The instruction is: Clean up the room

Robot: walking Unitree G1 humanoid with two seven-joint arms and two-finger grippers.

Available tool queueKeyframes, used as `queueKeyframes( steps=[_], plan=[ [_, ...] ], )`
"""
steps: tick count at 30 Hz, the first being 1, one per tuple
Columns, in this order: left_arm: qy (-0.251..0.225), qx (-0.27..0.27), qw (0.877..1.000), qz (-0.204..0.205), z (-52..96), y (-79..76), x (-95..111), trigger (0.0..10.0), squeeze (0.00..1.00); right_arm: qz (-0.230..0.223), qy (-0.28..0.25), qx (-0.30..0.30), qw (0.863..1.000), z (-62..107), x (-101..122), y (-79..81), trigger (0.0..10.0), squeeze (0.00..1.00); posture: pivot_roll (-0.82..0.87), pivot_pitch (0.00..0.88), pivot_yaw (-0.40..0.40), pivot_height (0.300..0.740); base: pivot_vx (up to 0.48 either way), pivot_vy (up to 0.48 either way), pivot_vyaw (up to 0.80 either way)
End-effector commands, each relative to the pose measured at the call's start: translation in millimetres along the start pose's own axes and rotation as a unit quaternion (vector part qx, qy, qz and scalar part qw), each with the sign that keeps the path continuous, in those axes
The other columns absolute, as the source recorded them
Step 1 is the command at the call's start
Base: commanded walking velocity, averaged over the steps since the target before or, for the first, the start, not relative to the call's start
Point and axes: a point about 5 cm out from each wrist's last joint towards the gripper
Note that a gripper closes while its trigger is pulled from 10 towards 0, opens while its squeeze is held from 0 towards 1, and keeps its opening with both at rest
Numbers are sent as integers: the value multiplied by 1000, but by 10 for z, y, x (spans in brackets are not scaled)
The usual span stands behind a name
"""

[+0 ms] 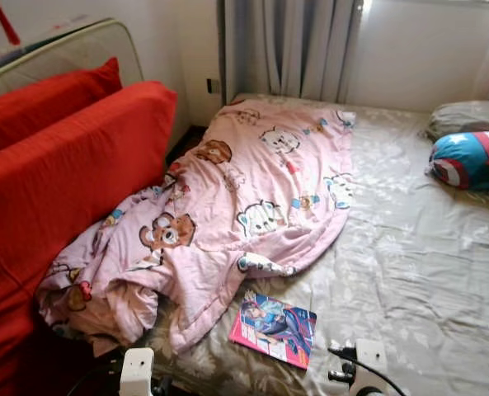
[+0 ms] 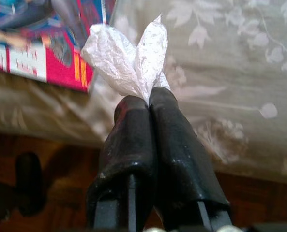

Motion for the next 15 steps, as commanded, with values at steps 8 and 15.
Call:
queueKeyframes(
  steps=[8,15],
  plan=[
    [15,11,1000,7,8,31,-50,10000,0,18,4,6,1000,-4,7,-26,10000,0,-16,0,-24,740,0,0,800],
    [27,22,999,9,50,141,-123,10000,0,19,4,13,1000,-12,24,20,10000,0,-10,0,-11,740,0,0,800]
  ],
)
Point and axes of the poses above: a point about 5 cm out from each wrist's last joint towards the gripper, its own z axis pointing back from the gripper into the wrist, its own x axis along the axis of the wrist's last joint, y = z × x, and after that the axes turned 8 degrees about z, right-handed
